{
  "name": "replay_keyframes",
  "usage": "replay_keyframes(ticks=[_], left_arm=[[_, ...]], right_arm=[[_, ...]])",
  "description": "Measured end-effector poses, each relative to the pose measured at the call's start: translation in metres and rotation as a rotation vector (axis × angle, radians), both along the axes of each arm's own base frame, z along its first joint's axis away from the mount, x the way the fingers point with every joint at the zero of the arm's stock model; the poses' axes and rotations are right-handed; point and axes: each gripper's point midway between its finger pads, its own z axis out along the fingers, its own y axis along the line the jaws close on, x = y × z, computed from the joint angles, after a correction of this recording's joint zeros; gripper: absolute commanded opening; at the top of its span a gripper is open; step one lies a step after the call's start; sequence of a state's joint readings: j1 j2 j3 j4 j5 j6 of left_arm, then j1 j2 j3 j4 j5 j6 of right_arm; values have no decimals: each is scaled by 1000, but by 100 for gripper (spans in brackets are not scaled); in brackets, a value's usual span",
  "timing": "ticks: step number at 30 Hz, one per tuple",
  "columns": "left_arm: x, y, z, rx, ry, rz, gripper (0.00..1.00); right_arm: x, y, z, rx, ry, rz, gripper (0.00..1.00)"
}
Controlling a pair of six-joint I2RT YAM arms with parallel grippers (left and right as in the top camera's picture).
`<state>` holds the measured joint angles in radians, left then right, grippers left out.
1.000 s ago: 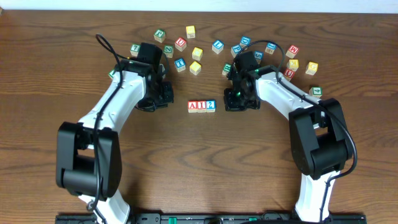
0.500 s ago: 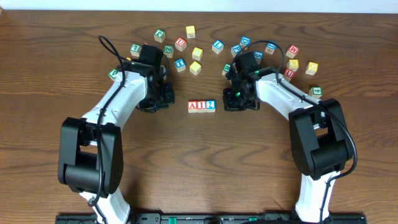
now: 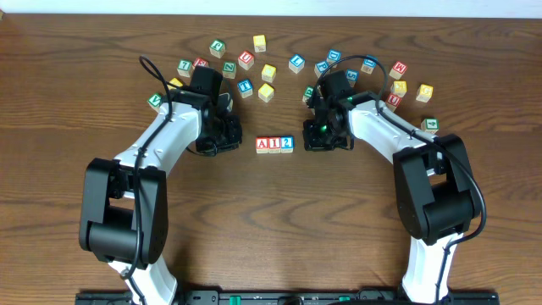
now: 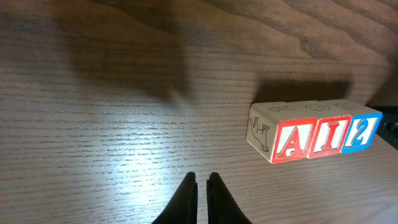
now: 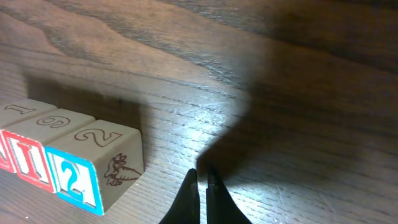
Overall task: Spell out AI2
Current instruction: 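Press both grippers against the row ends to align A, I, 2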
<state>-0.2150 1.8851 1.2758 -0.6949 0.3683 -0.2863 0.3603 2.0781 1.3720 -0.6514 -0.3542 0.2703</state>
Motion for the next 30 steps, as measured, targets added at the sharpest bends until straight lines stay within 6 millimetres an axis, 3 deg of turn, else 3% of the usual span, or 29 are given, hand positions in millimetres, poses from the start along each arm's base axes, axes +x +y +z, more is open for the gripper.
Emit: replay_keyframes(ticks=[14, 23, 30], left_arm=[[-2, -6, 1, -25, 3, -17, 8], [-3, -22, 2, -30, -19, -60, 8], [-3, -27, -14, -27, 5, -75, 8]], right_arm=[[-1, 3, 0, 22, 3, -2, 1], [-2, 7, 0, 26, 0, 7, 1], [-3, 10, 0, 28, -2, 13, 1]])
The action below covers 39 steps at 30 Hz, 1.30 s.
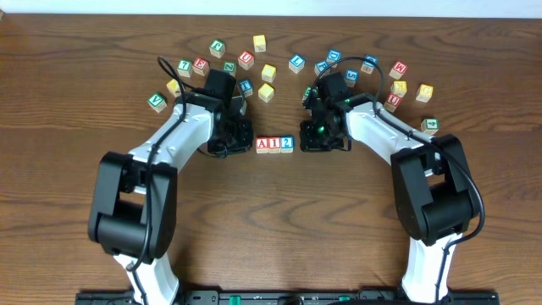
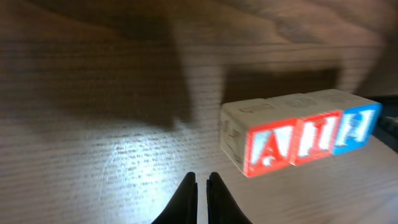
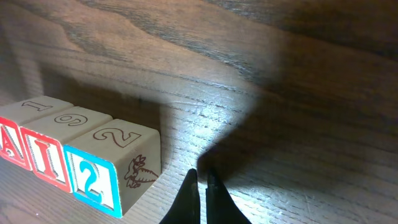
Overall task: Spell out AI2
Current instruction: 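Press both grippers against the row ends to align A, I, 2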
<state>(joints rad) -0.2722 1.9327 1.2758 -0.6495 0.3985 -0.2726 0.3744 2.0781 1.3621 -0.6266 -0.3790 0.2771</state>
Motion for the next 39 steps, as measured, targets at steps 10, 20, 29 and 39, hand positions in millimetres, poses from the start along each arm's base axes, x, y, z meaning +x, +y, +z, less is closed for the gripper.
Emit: replay_keyframes(ticks=[10, 20, 29, 39], left_arm=[[1, -5, -7, -21, 7, -7, 8], [-1, -17, -6, -25, -5, -37, 8], [3, -18, -5, -30, -24, -37, 8], [8, -19, -6, -34, -39, -36, 8]], right_arm=[[2, 4, 1, 20, -12, 6, 1], [-1, 16, 1, 27, -28, 33, 1], [2, 17, 2, 32, -42, 32, 1], [4, 17, 2, 31, -53, 31, 1]])
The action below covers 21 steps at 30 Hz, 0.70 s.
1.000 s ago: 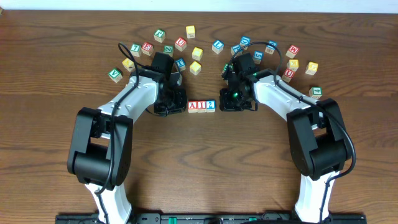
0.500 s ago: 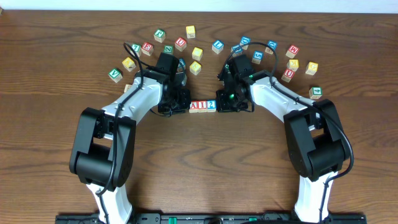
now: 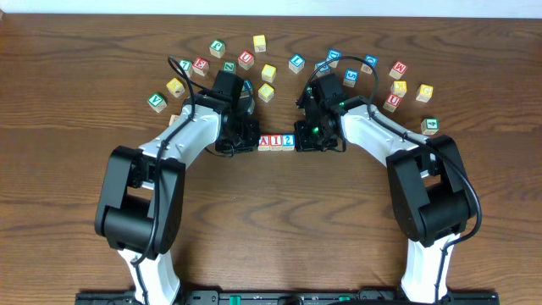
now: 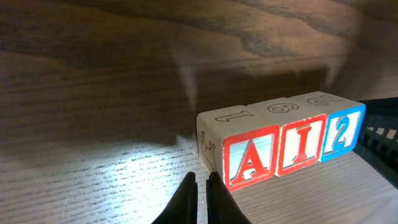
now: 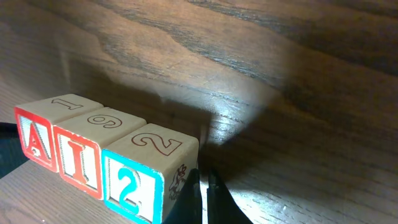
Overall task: Spell out AI2
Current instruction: 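Press both grippers against the row ends to align A, I, 2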
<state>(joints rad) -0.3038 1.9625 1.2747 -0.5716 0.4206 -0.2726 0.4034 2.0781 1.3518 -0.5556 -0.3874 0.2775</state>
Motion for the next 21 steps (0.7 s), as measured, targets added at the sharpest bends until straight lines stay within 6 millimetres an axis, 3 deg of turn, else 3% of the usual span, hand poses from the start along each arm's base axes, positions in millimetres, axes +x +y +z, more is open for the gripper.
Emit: replay_keyframes(ticks=[8, 21], left_arm=[[-2, 0, -14, 9, 27, 0, 8], [8, -3, -12, -4, -14, 0, 8]], right_arm=[[4, 1, 1, 5, -15, -5, 1], [8, -1, 0, -10, -24, -31, 1]])
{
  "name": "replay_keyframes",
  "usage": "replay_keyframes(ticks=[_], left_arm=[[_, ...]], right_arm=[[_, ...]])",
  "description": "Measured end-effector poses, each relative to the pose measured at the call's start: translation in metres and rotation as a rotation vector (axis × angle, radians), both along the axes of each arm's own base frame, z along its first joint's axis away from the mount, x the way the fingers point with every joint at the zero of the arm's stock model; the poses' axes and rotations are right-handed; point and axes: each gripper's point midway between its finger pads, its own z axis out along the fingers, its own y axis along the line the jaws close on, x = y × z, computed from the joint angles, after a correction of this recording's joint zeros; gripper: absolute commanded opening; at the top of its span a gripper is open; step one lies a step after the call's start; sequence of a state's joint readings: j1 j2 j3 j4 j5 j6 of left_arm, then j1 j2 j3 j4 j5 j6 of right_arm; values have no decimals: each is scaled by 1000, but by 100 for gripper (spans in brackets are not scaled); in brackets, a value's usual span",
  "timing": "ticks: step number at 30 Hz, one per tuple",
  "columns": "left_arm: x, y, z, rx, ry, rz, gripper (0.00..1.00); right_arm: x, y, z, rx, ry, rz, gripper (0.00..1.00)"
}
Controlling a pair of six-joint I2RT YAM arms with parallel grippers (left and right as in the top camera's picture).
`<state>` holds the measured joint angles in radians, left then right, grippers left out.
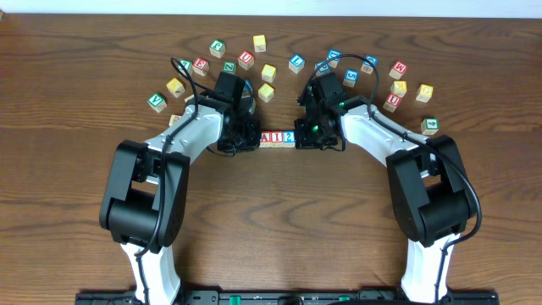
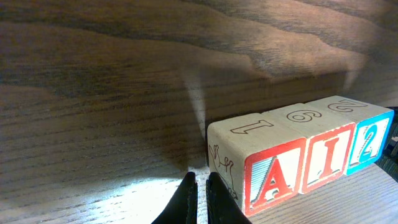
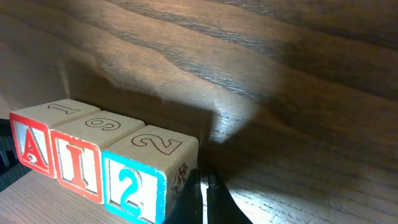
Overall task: Spell out AI2
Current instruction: 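Press both grippers against the row ends to align A, I, 2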
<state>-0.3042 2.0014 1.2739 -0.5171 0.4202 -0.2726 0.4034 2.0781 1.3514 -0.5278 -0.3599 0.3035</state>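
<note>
Three wooden blocks stand in a tight row on the table: red A (image 1: 266, 137), red I (image 1: 277, 137) and blue 2 (image 1: 288, 137), reading AI2. My left gripper (image 2: 198, 179) is shut and empty, its fingertips right against the outer side of the A block (image 2: 273, 180). At the other end my right gripper (image 3: 200, 177) is shut and empty too, touching the outer side of the 2 block (image 3: 134, 186). The I block (image 3: 78, 168) sits squeezed between them.
Several loose letter and number blocks lie scattered along the far side of the table, such as a yellow one (image 1: 266, 91) and a green one (image 1: 156, 102). Both arms reach in from the near edge toward the row.
The row of blocks and both grippers have shifted slightly toward the far side of the table. My left fingertips sit closer against the A block. Both grippers stay shut.
The AI2 row stood assembled with both shut grippers some way off on either side. Each gripper then stood closer to its end of the row. Now both touch the row's ends, which sits a little farther back on the table.
</note>
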Motion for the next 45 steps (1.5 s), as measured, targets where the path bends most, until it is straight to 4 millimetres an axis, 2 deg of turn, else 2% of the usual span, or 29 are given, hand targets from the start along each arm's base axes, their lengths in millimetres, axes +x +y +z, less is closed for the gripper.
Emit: replay_keyframes(ticks=[45], left_arm=[[12, -3, 3, -12, -52, 1, 8]], right_arm=[[12, -2, 1, -16, -54, -16, 1]])
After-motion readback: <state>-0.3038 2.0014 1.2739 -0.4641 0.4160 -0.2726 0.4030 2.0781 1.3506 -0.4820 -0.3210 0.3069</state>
